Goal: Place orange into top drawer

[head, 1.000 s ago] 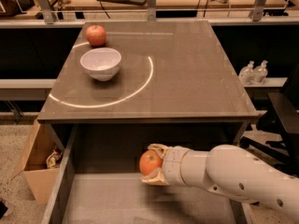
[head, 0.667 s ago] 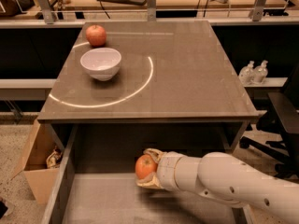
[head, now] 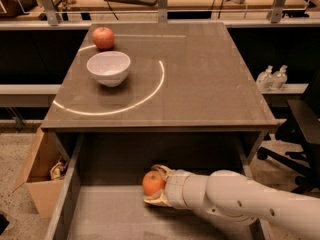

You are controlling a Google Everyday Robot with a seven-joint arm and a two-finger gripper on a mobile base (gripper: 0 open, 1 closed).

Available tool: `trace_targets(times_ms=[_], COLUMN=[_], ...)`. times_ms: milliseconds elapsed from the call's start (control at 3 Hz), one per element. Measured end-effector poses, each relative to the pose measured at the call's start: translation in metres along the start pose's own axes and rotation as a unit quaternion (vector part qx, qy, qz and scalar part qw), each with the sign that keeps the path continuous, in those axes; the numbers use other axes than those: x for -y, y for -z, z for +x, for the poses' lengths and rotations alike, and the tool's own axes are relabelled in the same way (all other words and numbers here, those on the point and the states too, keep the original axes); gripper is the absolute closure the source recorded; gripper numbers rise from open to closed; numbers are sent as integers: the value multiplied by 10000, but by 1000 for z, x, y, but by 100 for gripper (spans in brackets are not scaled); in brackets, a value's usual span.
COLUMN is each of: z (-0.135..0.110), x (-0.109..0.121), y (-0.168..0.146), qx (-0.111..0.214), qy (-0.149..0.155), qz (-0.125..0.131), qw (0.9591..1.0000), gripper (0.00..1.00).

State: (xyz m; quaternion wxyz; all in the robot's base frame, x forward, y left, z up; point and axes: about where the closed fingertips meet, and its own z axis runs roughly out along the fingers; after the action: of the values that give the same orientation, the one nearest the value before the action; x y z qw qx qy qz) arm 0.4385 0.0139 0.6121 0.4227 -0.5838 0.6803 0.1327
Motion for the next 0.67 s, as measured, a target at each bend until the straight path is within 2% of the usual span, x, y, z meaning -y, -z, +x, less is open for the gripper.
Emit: trace_targets(times_ms=[333,667], z=[-2,-3], x=[1,0], y=[2,1], qx=[-1,3], qy=[0,9], qz=[-1,-7], qw=[10000,10000], gripper=[100,83])
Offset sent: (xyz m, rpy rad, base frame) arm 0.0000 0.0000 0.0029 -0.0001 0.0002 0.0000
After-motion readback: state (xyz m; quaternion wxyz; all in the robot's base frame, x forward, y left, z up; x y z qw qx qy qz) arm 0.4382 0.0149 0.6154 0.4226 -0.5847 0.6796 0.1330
